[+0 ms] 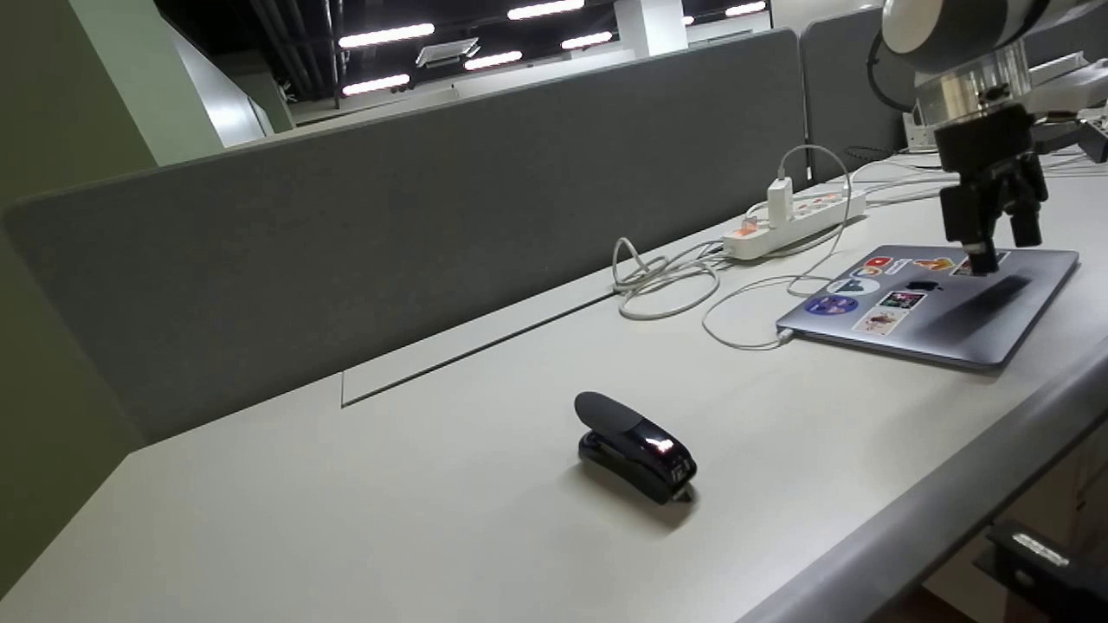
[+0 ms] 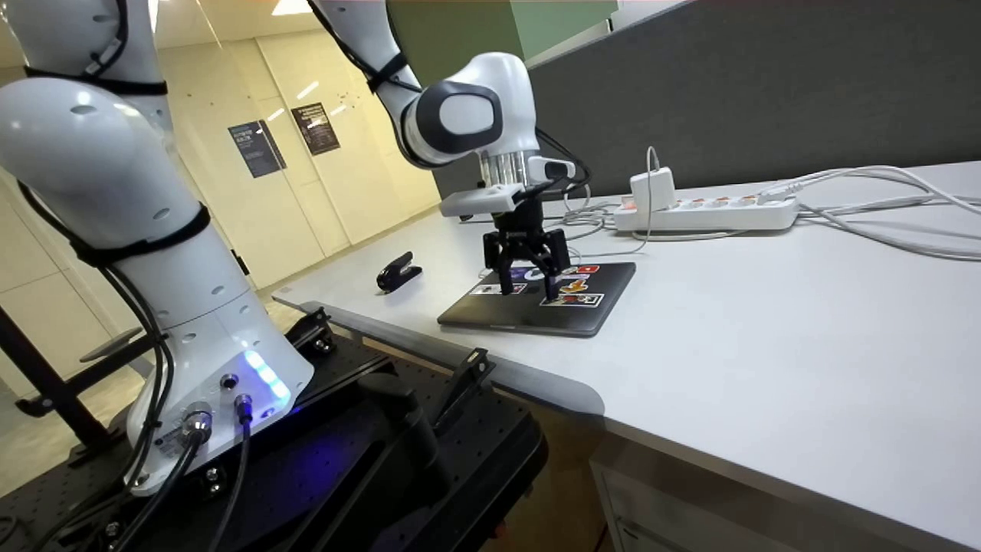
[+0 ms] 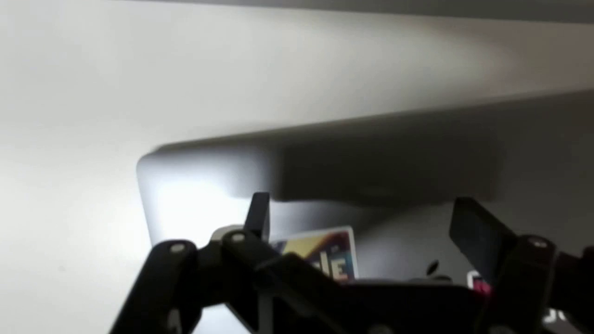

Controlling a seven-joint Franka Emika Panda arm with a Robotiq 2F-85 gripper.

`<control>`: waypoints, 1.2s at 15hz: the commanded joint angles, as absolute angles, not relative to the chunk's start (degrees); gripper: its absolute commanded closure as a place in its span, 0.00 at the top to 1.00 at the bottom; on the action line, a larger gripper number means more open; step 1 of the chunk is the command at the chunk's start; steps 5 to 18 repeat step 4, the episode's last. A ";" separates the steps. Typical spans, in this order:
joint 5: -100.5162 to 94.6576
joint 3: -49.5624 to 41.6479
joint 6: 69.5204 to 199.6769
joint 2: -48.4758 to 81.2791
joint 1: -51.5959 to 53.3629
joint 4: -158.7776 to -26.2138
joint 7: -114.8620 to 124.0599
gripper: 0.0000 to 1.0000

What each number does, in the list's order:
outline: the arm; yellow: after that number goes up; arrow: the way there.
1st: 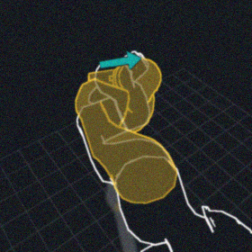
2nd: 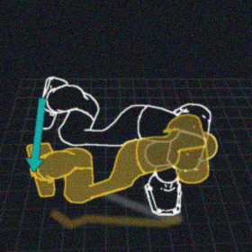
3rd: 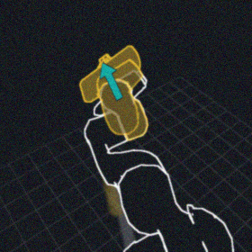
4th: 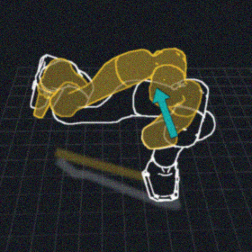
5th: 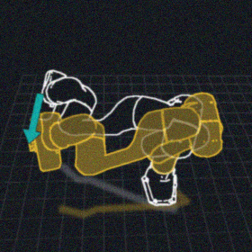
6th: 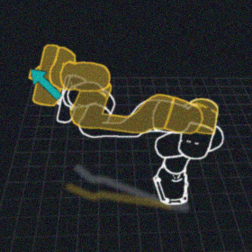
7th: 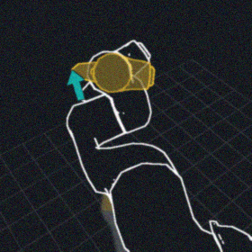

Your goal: Close the MacBook

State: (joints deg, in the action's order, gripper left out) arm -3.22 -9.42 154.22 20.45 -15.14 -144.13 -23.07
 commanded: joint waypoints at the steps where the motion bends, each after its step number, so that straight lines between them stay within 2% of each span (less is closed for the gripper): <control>1: -2.30 -7.88 153.51 18.28 -16.12 -144.12 -23.55 1.00; 18: -1.88 -7.60 152.57 16.38 -15.99 -144.41 -23.94 1.00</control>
